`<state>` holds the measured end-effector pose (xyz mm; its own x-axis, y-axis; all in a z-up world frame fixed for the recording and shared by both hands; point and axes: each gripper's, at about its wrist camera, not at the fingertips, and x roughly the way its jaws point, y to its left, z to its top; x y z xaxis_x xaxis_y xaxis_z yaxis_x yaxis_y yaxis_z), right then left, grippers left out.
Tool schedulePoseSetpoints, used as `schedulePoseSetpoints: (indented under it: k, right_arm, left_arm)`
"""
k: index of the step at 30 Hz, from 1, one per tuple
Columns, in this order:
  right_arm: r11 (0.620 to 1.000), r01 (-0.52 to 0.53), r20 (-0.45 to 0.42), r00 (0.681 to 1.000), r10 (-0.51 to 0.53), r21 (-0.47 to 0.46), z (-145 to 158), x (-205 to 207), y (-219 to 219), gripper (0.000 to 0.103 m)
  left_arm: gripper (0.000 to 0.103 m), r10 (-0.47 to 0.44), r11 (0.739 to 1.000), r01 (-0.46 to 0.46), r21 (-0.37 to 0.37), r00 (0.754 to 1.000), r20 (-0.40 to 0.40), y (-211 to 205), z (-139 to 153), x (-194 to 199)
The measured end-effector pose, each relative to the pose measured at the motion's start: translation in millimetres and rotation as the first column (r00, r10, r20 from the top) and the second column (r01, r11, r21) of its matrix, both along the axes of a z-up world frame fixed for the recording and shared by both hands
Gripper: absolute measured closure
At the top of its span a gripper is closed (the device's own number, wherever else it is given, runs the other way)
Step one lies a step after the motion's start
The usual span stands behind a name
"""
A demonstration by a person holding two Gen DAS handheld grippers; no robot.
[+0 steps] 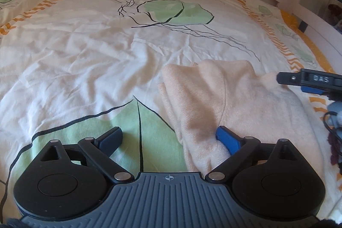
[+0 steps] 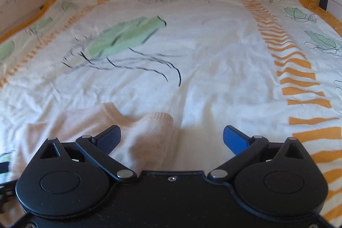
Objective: Fold small clothes
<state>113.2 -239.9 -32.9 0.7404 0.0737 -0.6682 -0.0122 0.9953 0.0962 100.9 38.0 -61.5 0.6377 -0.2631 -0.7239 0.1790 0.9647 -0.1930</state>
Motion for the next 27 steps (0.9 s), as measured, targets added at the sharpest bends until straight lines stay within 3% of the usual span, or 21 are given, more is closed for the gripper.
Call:
schedulePoseSetpoints:
  k: [3, 6, 10, 13, 17, 19, 24, 27]
  right_arm:
    - [0.999, -0.022, -0.017, 1.0, 0.022, -0.035, -1, -30, 7, 0.001]
    - [0.996, -0.023, -0.054, 0.998, 0.018, -0.084, -21, -51, 11, 0.001]
    - [0.999, 0.043, -0.03, 0.999, -0.044, -0.018, -16, -71, 5, 0.001]
    - [0.998, 0.043, 0.044, 0.998, -0.041, -0.043, 0, -89, 12, 0.001]
    - [0.996, -0.006, -0.03, 1.0, 0.004, -0.093, -21, -90, 23, 0.001]
    - [0.999, 0.02, -0.025, 0.999, -0.021, -0.04, -29, -91, 18, 0.001]
    - [0.999, 0.021, 0.003, 1.0, -0.021, -0.038, -7, -101, 21, 0.001]
    - [1.0, -0.008, 0.063, 0.998, 0.009, -0.013, 15, -125, 25, 0.001]
  left_arm:
    - [0.006, 0.003, 1.0, -0.003, 0.0, 1.0, 0.002, -1, 1, -1]
    - [0.006, 0.003, 1.0, -0.003, -0.001, 1.0, 0.004, -1, 1, -2]
    - [0.006, 0.008, 1.0, -0.008, 0.008, 1.0, 0.005, -2, 2, -3]
    - [0.006, 0.021, 1.0, -0.021, 0.01, 1.0, 0.009, -2, 3, -6]
    - [0.006, 0.032, 0.999, -0.032, 0.016, 0.999, 0.025, -1, 5, -16]
    - [0.006, 0.032, 0.999, -0.033, 0.023, 0.999, 0.027, -1, 6, -21]
    - [0.008, 0.039, 0.999, -0.039, -0.004, 0.999, 0.028, 7, 14, -31]
    - [0.009, 0.016, 0.999, -0.02, 0.046, 0.995, 0.098, 4, 32, -54]
